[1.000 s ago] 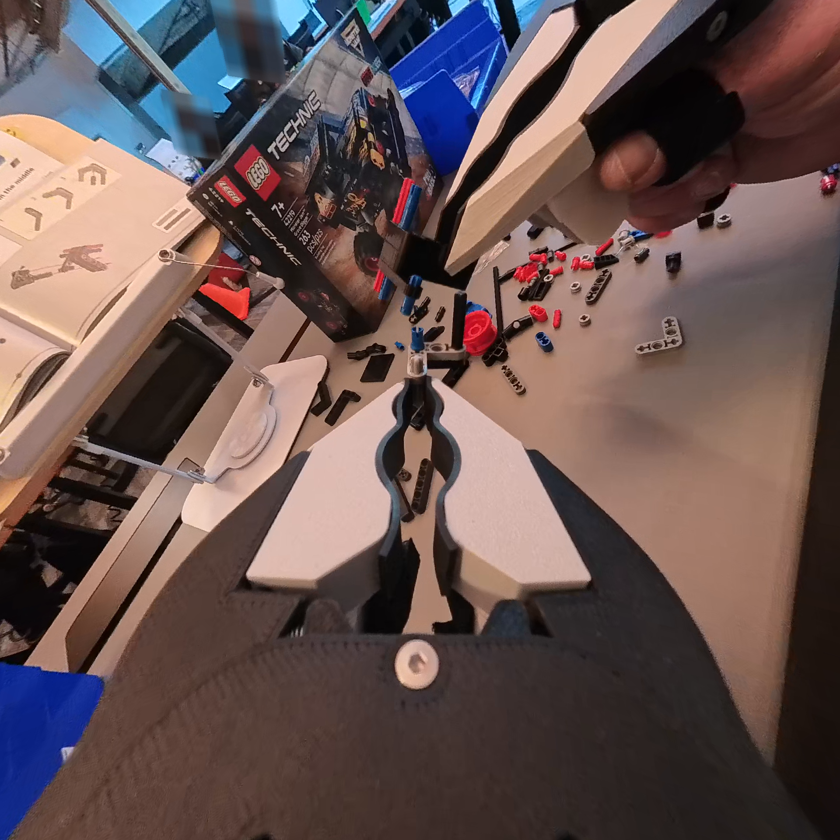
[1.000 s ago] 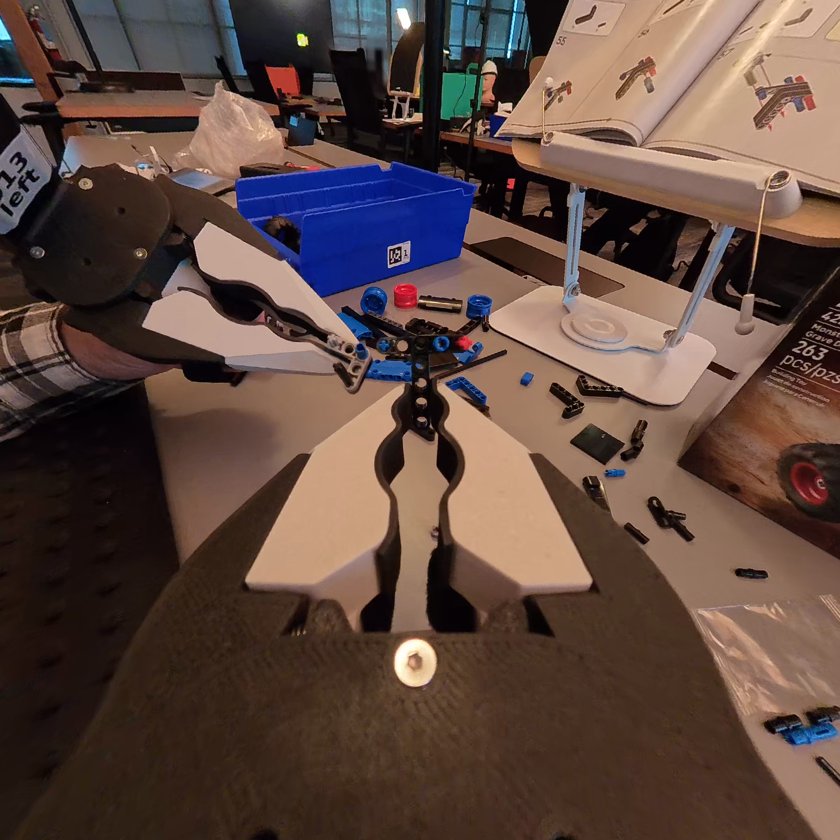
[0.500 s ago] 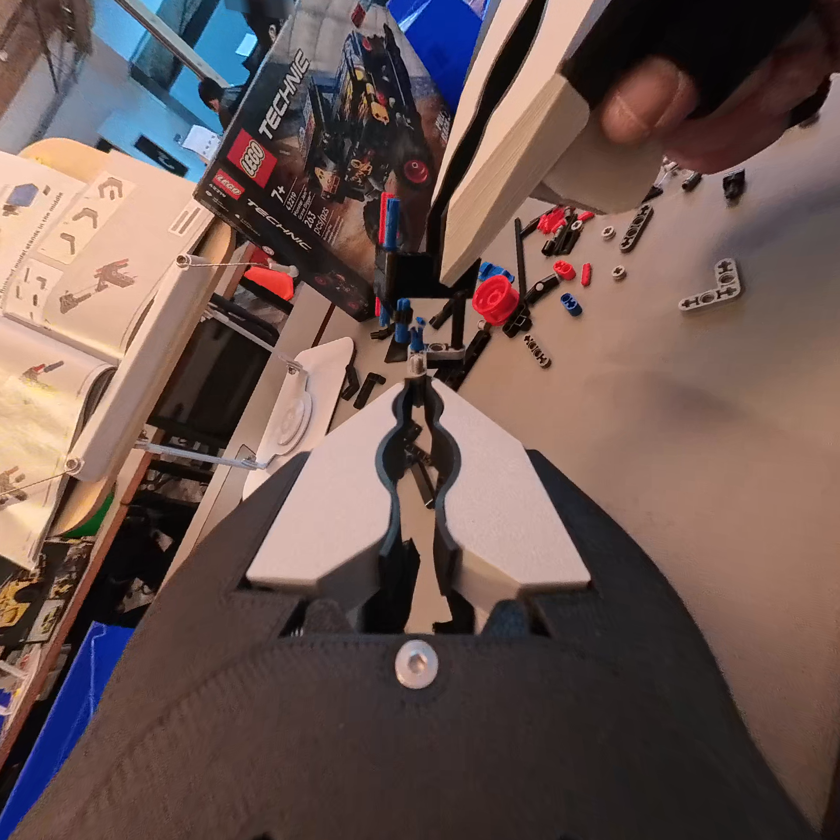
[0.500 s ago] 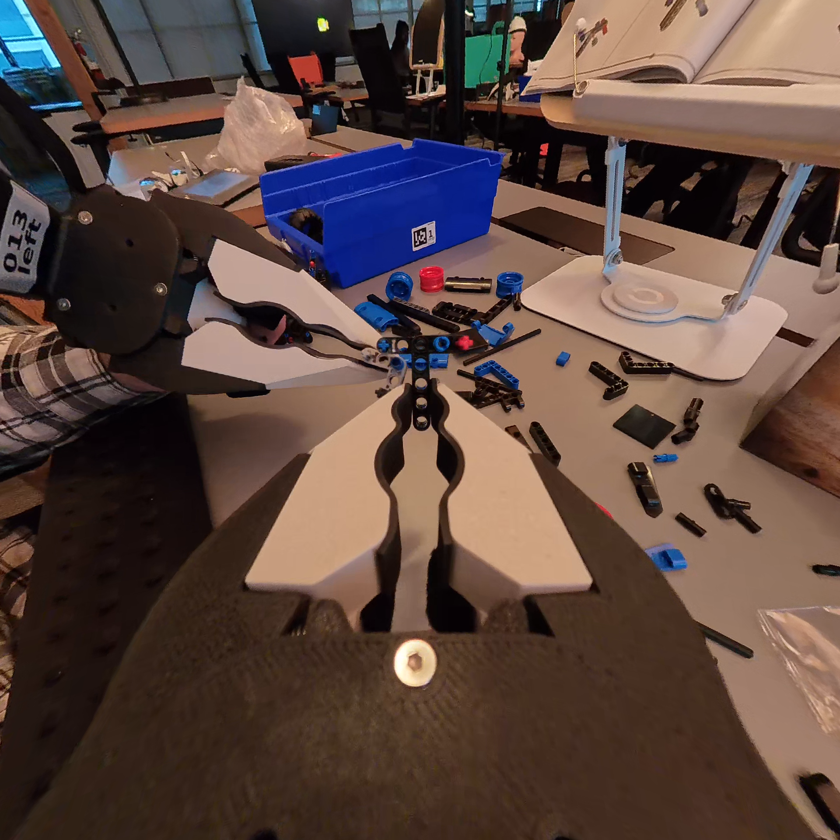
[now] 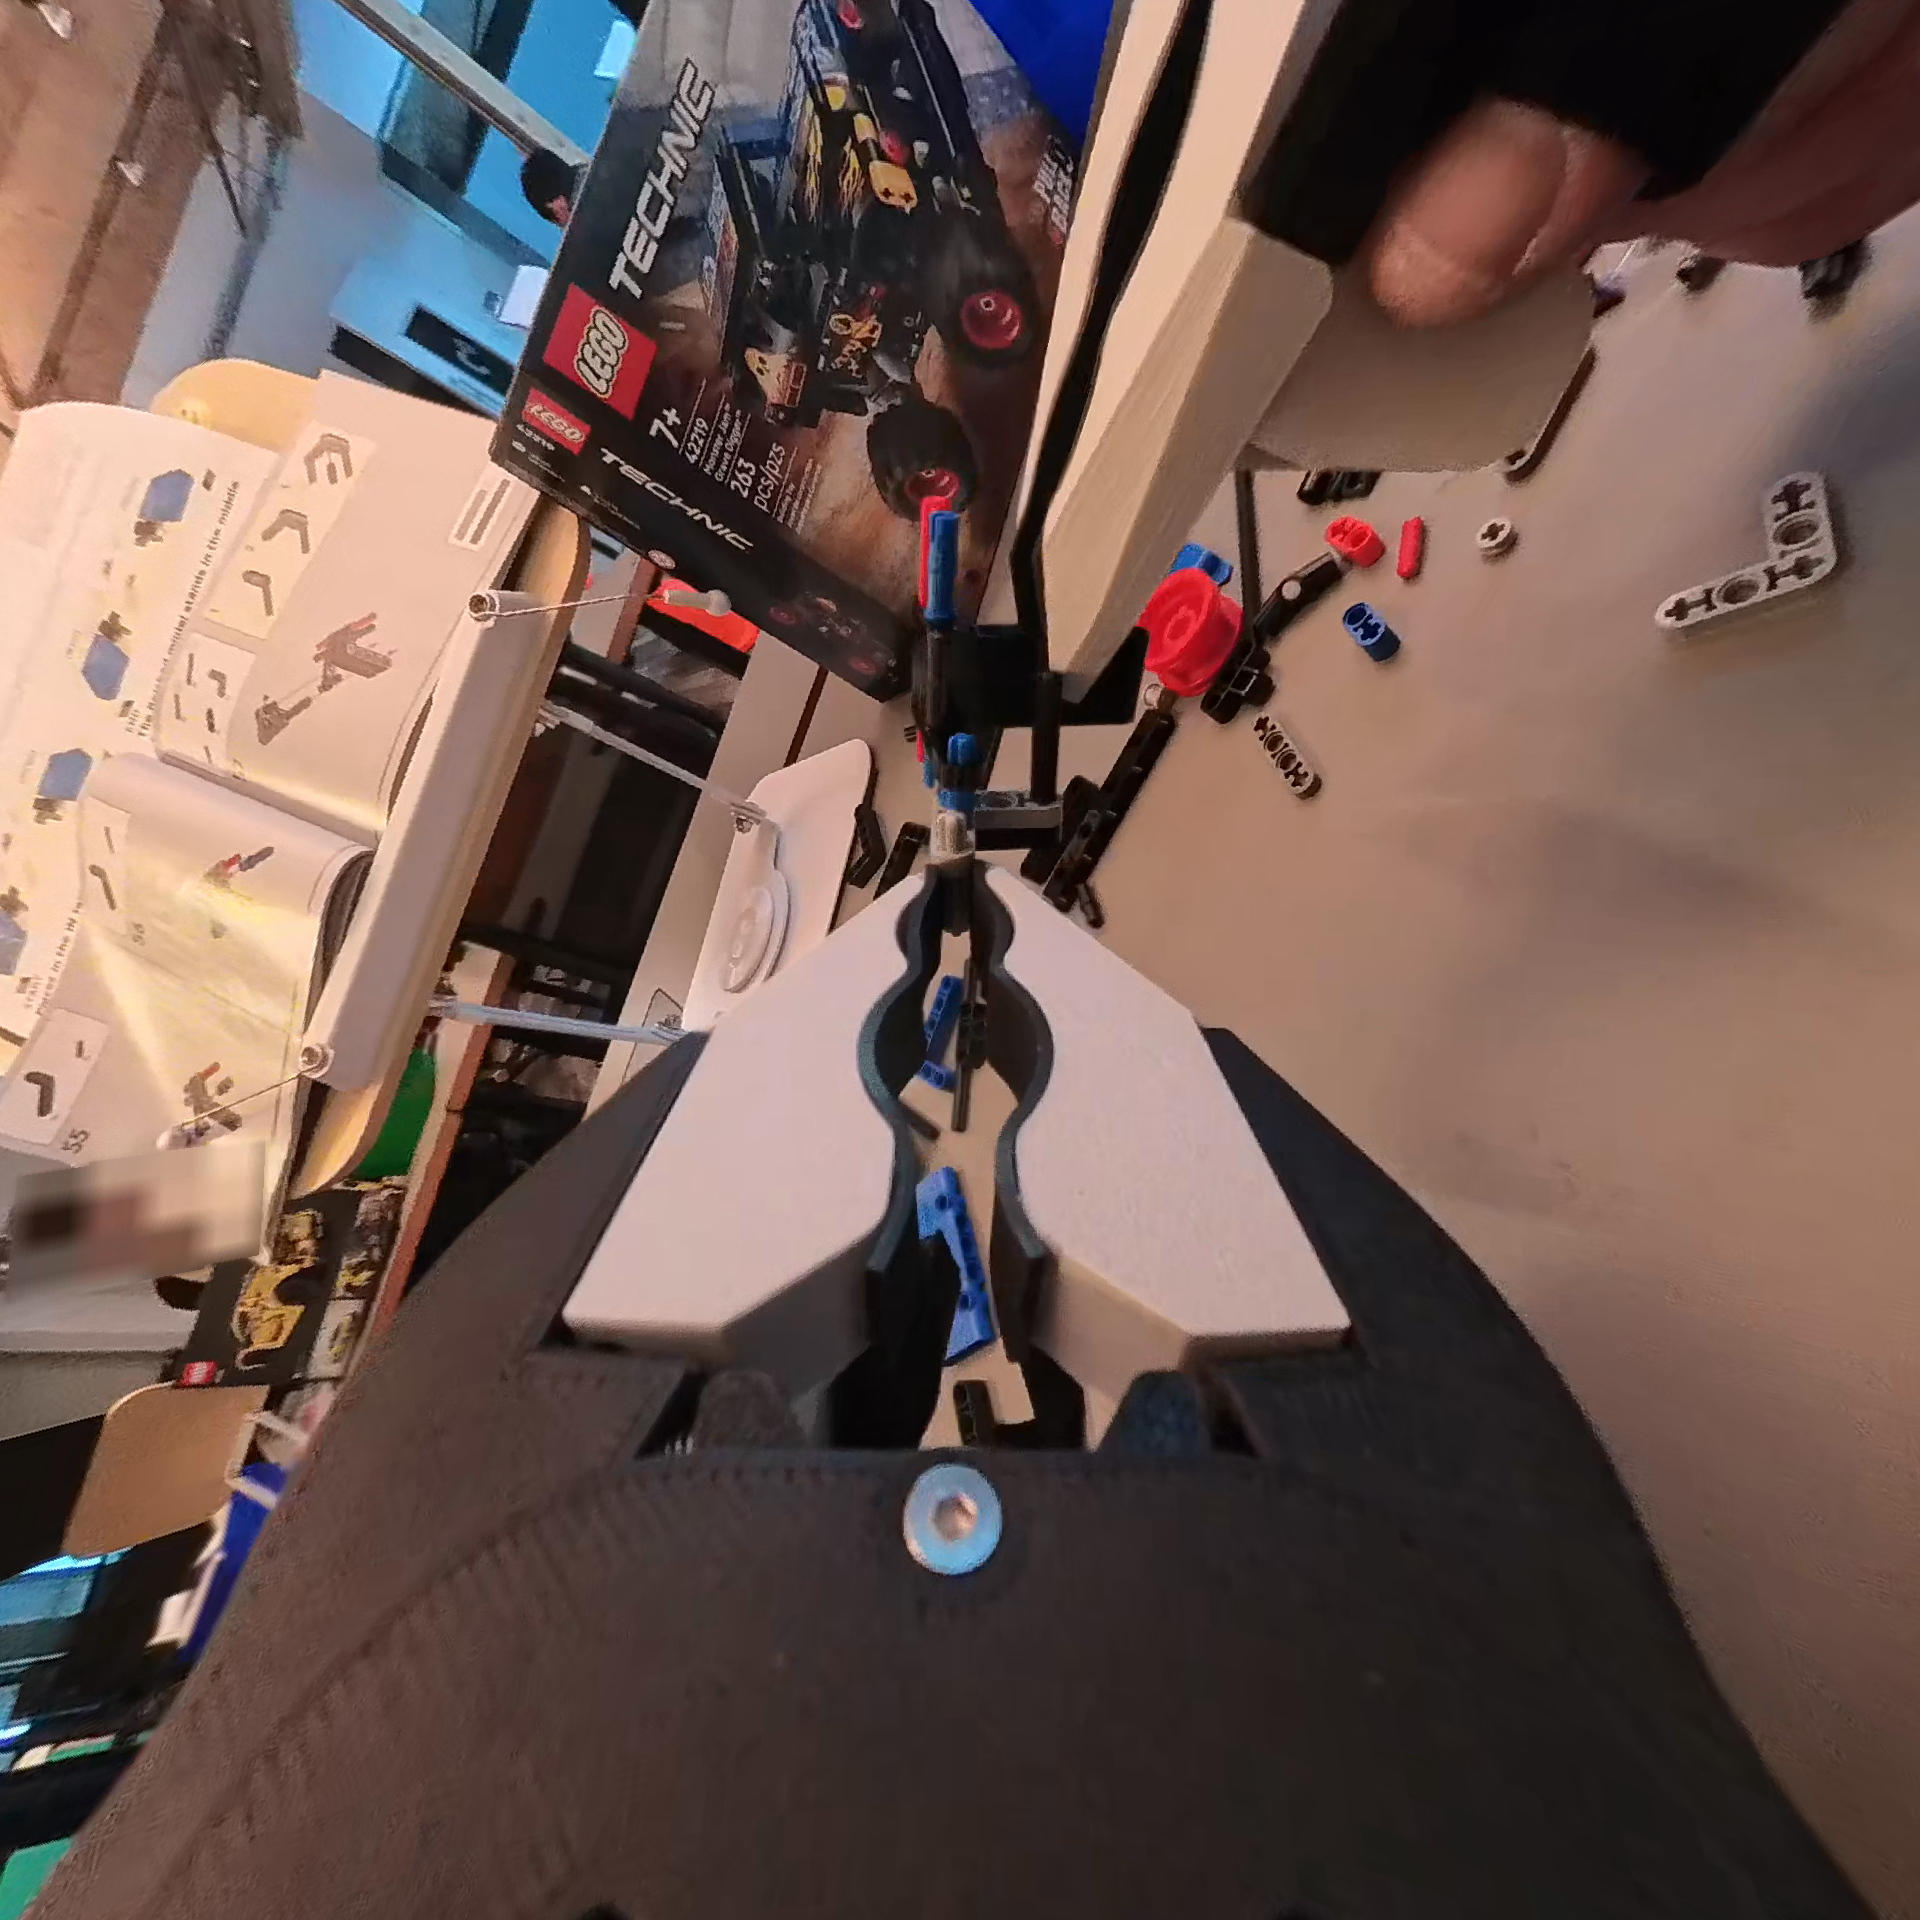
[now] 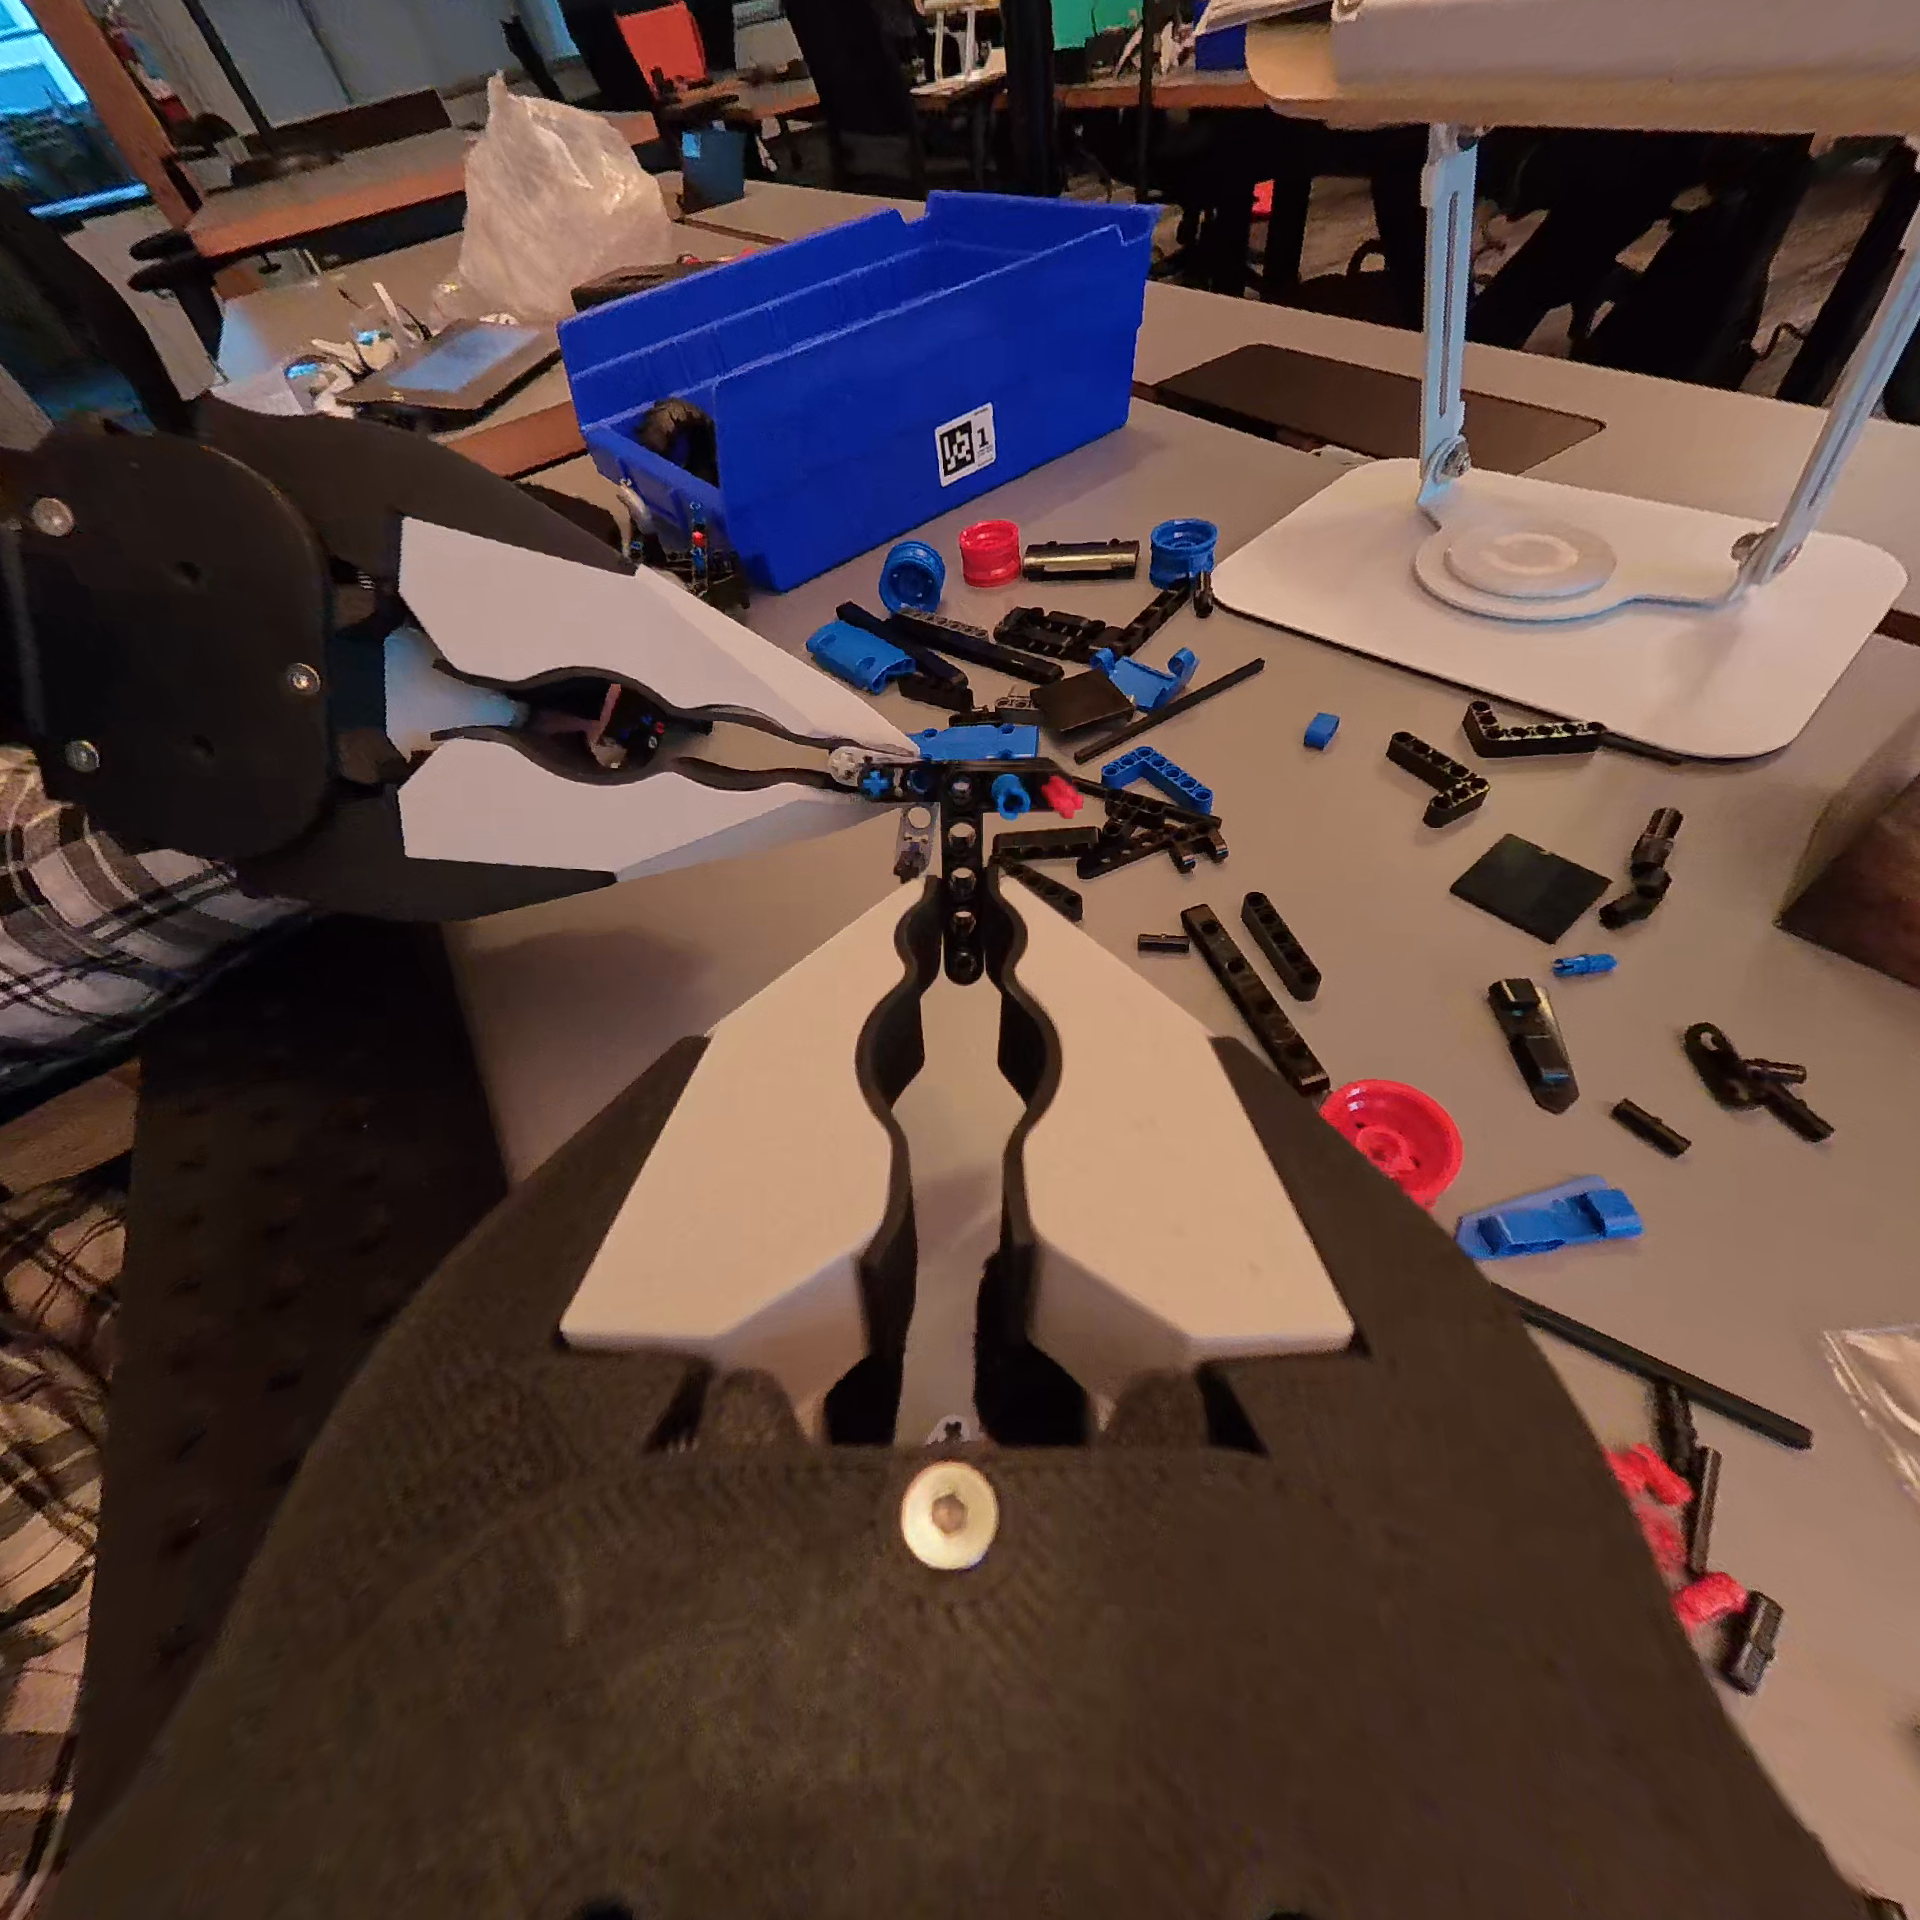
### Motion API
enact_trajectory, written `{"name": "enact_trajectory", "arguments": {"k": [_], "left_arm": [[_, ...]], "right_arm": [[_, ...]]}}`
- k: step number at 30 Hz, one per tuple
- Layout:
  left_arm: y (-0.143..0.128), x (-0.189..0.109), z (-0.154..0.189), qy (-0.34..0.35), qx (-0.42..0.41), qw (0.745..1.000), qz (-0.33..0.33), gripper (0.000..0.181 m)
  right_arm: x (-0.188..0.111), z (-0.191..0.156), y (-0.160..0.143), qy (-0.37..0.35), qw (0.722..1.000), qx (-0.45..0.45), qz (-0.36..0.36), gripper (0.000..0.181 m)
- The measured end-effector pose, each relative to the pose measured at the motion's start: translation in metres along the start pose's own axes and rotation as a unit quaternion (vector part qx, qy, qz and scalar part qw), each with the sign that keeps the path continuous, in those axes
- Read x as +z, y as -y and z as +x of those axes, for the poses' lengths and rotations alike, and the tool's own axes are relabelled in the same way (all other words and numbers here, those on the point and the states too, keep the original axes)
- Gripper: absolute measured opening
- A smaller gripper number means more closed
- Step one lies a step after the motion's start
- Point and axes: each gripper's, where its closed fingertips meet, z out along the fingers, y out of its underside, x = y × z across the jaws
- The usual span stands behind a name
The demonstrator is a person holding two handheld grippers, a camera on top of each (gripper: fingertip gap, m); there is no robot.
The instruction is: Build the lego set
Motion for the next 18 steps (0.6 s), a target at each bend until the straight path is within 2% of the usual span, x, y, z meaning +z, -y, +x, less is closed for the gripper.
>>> {"name": "enact_trajectory", "arguments": {"k": [5,18], "left_arm": [[0.0011,0.0002,-0.0001,0.011,0.018,1.000,-0.005,0.001],[-0.0002,0.0022,0.0027,0.021,0.054,0.998,-0.017,0.001]], "right_arm": [[-0.0003,-0.0002,-0.0012,0.020,0.999,0.038,0.004,0.005],[-0.0006,0.0016,-0.0069,0.017,0.999,0.028,-0.020,0.005]]}}
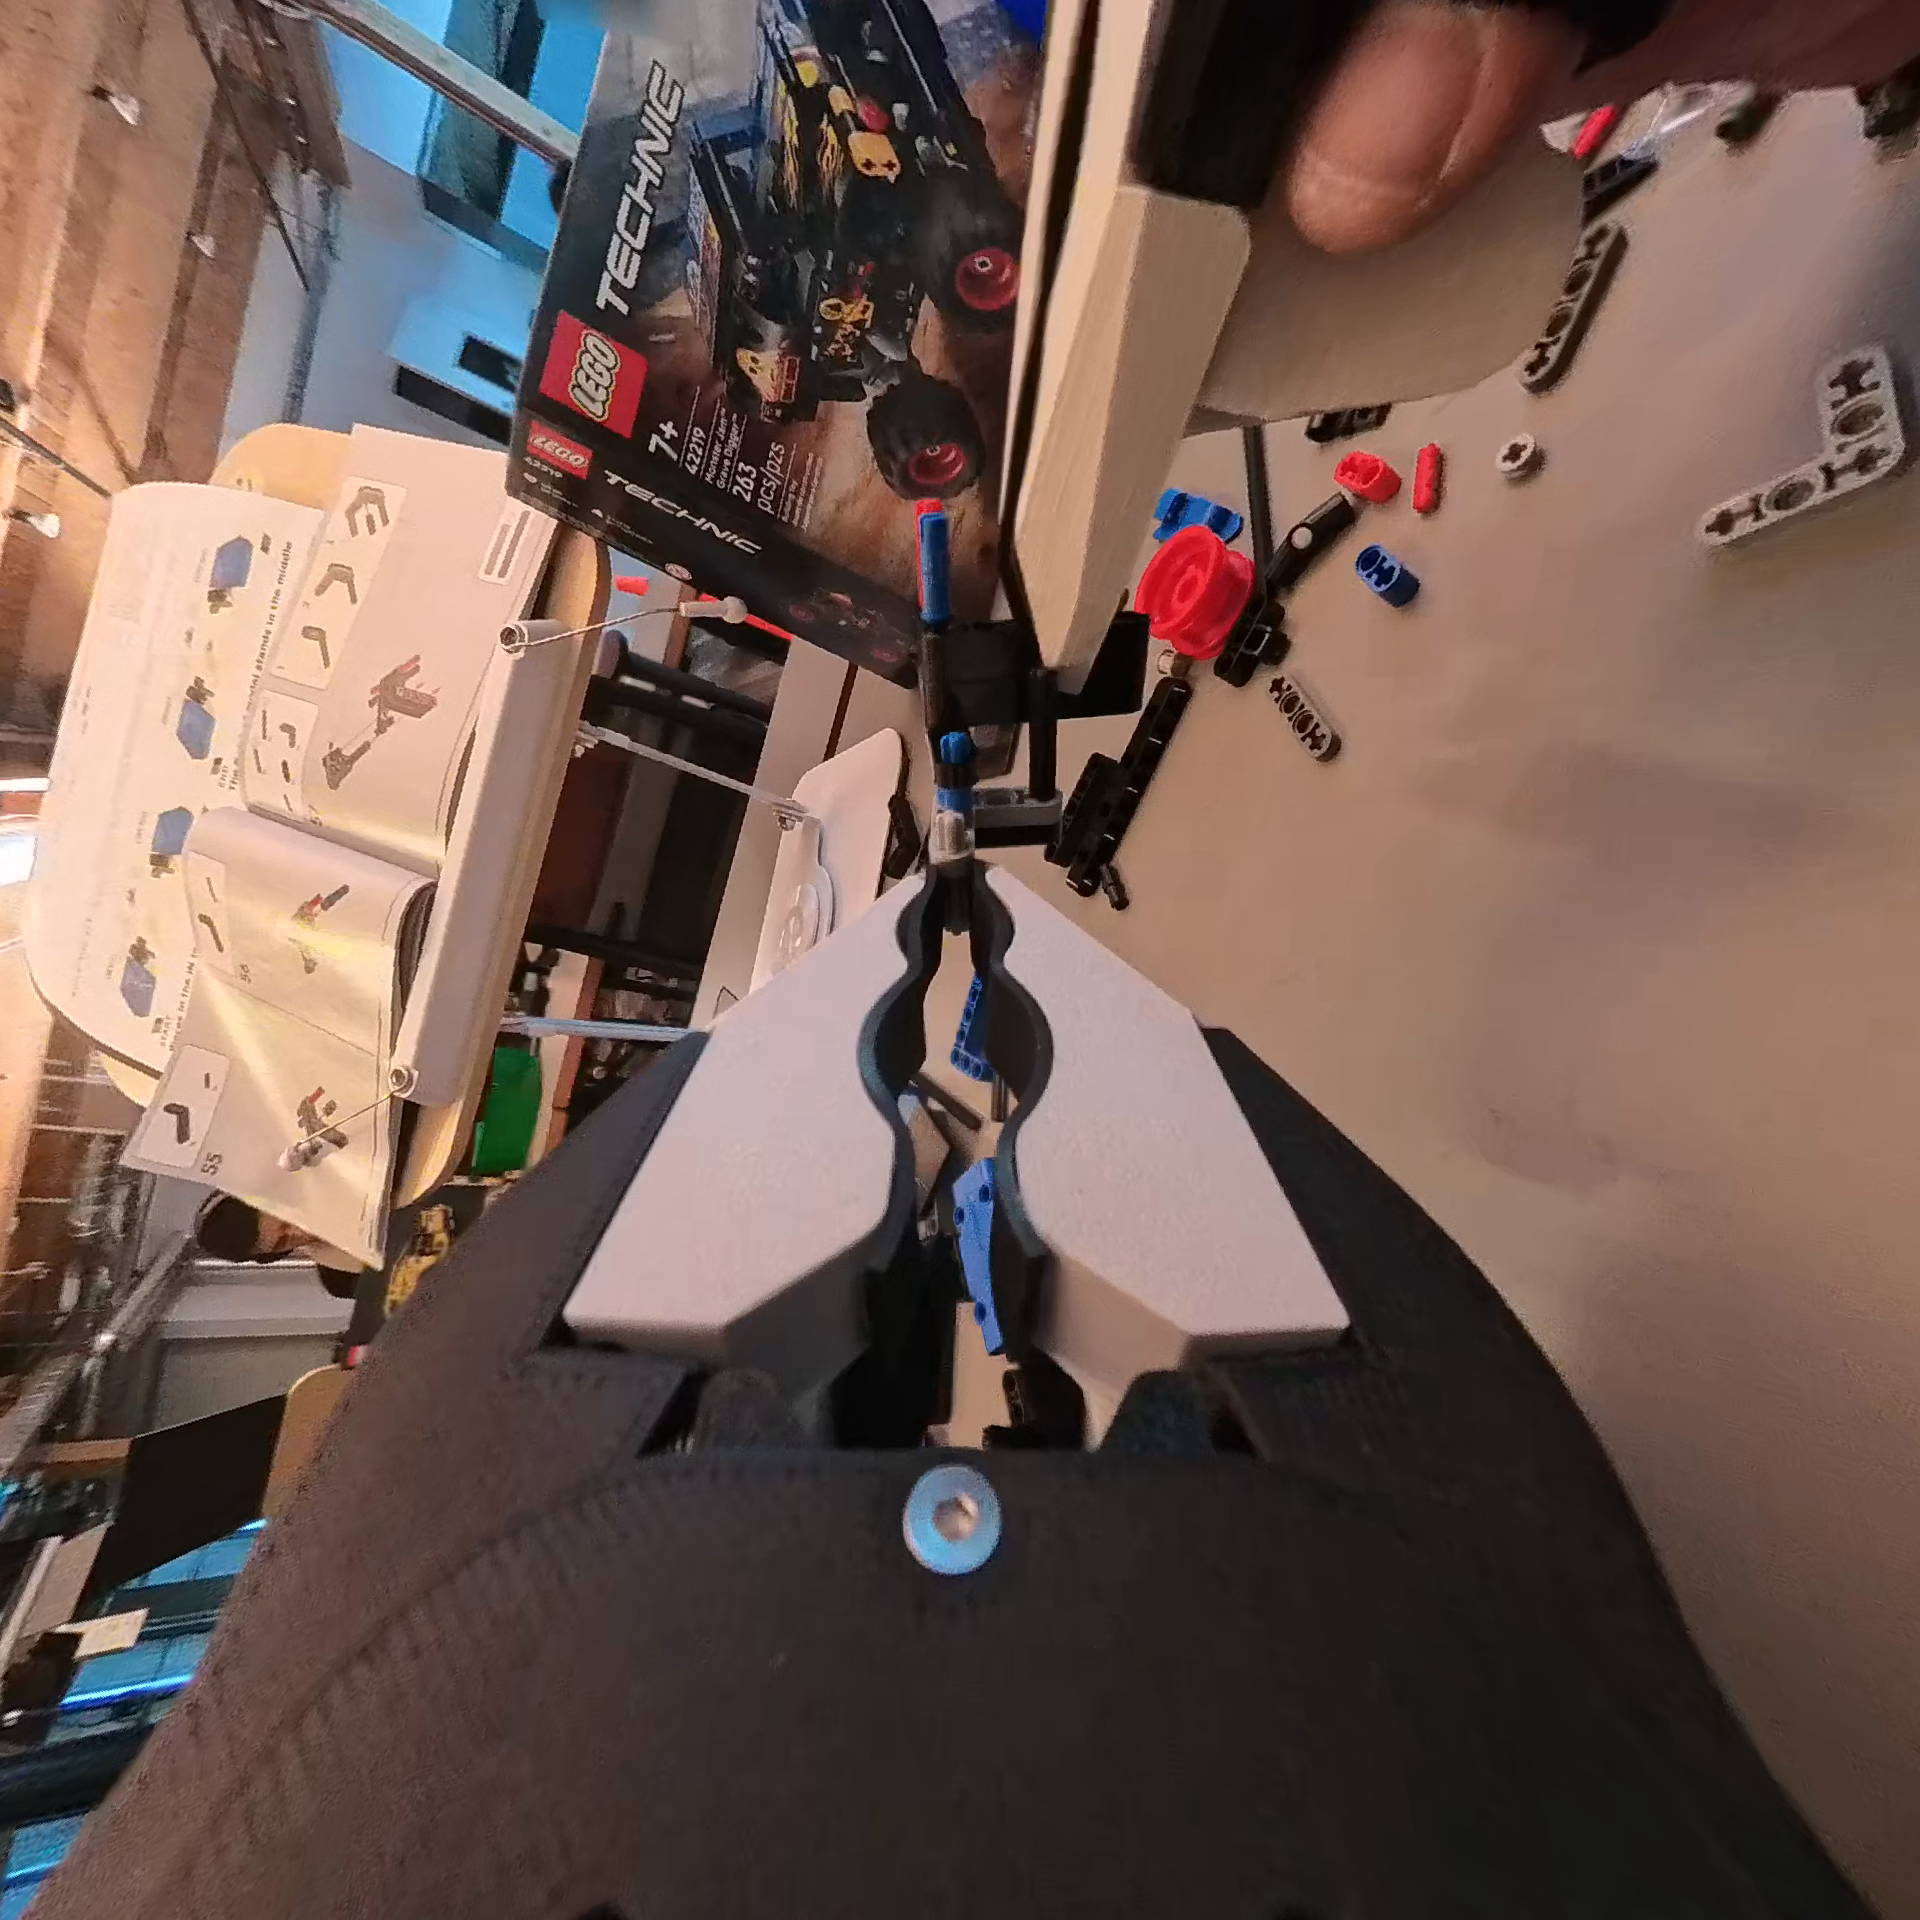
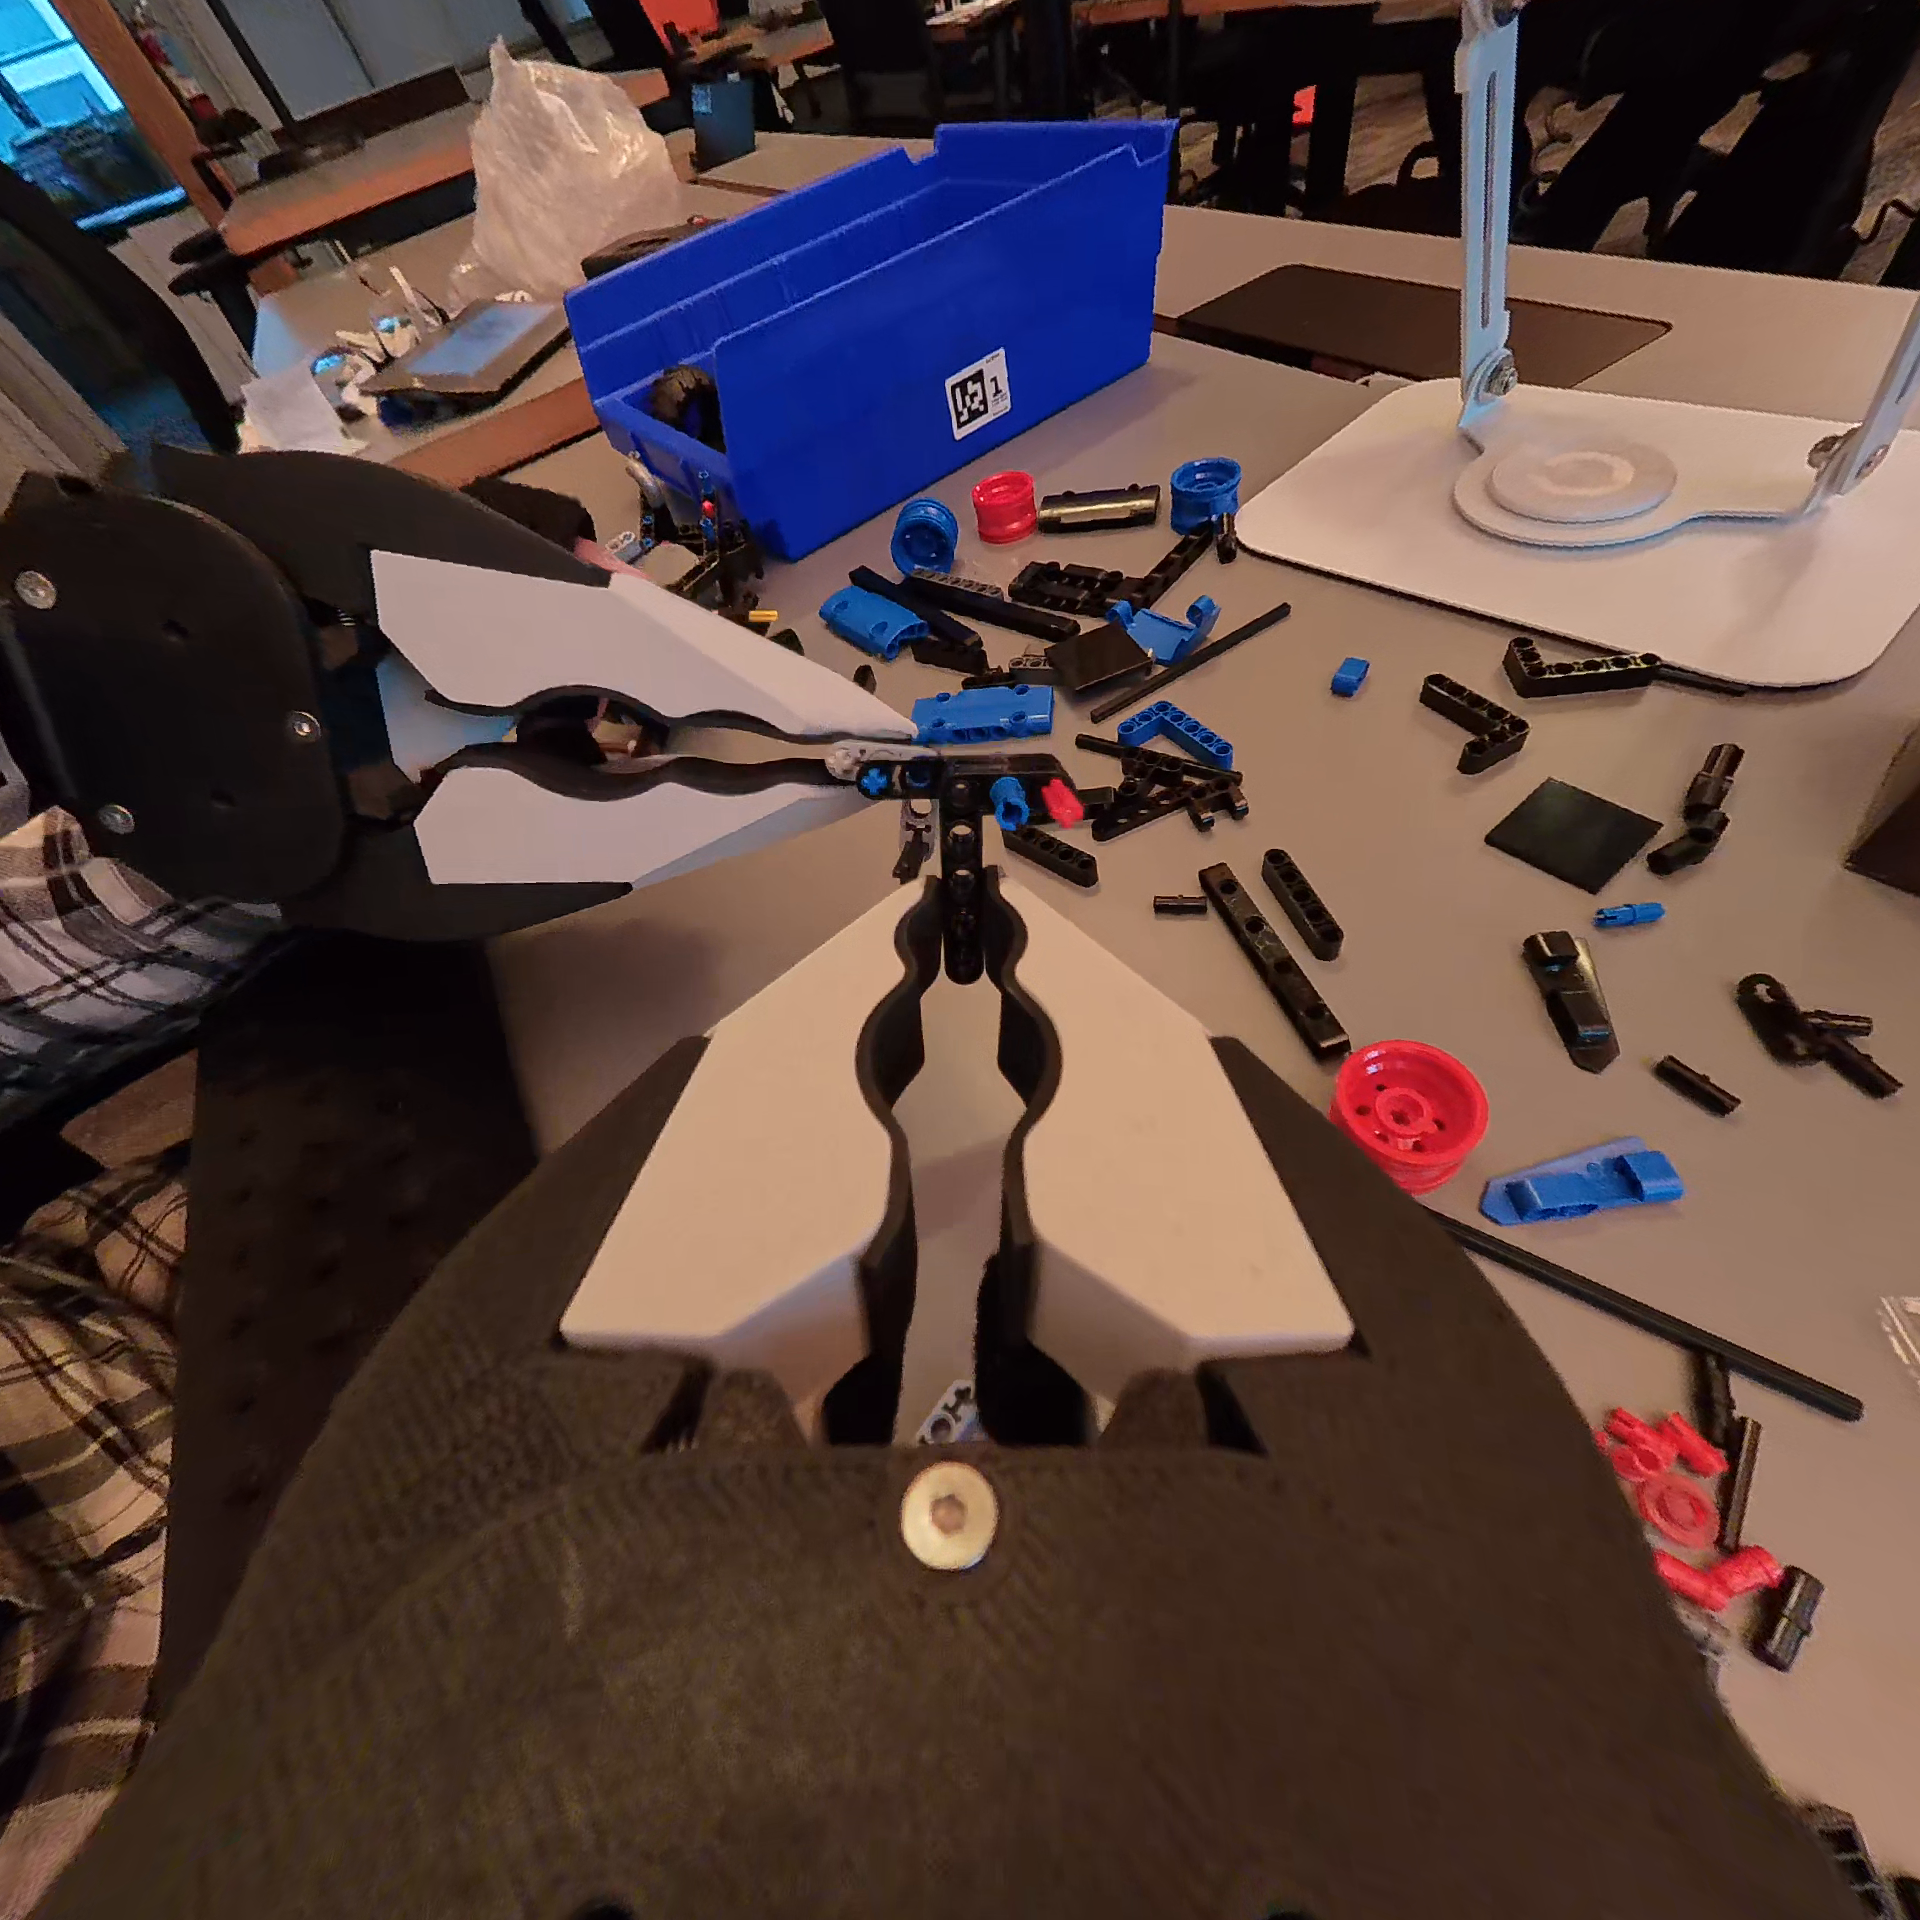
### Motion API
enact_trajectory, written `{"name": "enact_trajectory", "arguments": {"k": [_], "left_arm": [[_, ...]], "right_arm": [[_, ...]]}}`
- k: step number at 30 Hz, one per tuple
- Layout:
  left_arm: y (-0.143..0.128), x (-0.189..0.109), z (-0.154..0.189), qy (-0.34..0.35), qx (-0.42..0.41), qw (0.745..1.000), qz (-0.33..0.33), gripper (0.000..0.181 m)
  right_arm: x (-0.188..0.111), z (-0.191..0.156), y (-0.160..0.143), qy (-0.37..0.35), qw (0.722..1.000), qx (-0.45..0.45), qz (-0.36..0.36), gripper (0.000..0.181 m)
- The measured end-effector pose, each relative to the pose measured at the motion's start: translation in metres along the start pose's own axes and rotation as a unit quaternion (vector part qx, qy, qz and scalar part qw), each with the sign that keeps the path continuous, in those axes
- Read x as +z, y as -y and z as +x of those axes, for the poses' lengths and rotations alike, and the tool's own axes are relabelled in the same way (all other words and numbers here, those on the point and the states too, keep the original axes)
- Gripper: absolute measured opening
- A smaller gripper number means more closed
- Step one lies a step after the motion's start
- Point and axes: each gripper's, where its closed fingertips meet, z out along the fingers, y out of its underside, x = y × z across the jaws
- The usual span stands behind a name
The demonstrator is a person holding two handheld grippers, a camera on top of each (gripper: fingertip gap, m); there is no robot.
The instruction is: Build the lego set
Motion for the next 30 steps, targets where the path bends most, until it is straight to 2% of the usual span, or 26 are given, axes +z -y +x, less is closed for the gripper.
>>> {"name": "enact_trajectory", "arguments": {"k": [17,30], "left_arm": [[-0.006,0.013,0.016,0.002,0.081,0.996,-0.027,0.001],[0.000,0.017,0.012,0.016,0.081,0.996,-0.011,0.001]], "right_arm": [[0.003,0.009,-0.028,0.011,0.997,0.026,-0.076,0.005],[0.000,0.010,-0.022,0.024,0.997,0.062,-0.047,0.005]]}}
